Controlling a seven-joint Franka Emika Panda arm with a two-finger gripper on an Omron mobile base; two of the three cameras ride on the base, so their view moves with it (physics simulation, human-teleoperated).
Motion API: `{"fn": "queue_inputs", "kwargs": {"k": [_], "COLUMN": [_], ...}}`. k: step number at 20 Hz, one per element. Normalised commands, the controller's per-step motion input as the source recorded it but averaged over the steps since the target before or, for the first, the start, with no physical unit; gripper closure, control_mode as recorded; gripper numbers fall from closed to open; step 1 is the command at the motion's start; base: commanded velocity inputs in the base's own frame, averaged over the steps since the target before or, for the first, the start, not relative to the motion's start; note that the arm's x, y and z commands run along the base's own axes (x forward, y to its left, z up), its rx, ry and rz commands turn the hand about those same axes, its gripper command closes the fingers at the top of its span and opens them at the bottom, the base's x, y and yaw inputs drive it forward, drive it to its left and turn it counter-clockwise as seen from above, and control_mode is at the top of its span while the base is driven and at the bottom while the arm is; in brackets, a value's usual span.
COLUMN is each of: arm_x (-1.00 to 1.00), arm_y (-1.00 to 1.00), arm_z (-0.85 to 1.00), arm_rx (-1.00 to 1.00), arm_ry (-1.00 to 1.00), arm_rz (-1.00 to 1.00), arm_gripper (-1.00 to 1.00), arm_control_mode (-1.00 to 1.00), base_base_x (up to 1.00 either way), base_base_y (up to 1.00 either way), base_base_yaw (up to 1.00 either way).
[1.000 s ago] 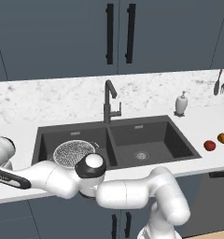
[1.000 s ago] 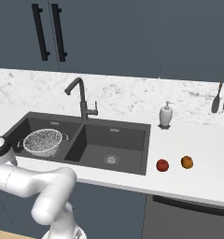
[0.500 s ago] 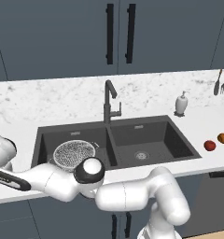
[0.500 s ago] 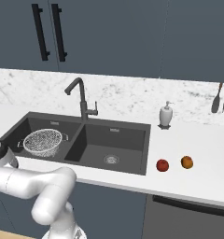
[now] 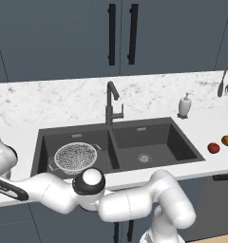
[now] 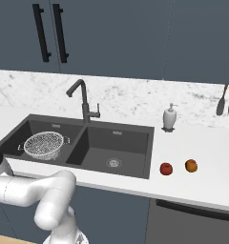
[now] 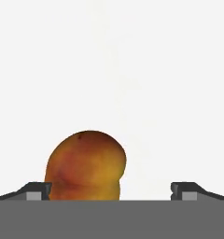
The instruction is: Put the colander in the sink, put the peach, peach, apple in the colander, and turn on the sink faucet and pour water over the colander.
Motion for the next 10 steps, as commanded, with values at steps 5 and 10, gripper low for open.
{"fn": "queue_inputs", "kwargs": {"k": [5,10], "arm_x": [0.23,0.29], "arm_y": [0.18,0.24], "arm_z": [-0.16,-0.17], "arm_rx": [0.00,0.00], "arm_ry": [0.05,0.13], "arm_rz": [0.00,0.00], "arm_gripper": [-1.00,1.00], "arm_control_mode": [-1.00,-1.00], "base_base_x": [0.00,0.00], "base_base_y": [0.00,0.00], "base_base_yaw": [0.00,0.00]}}
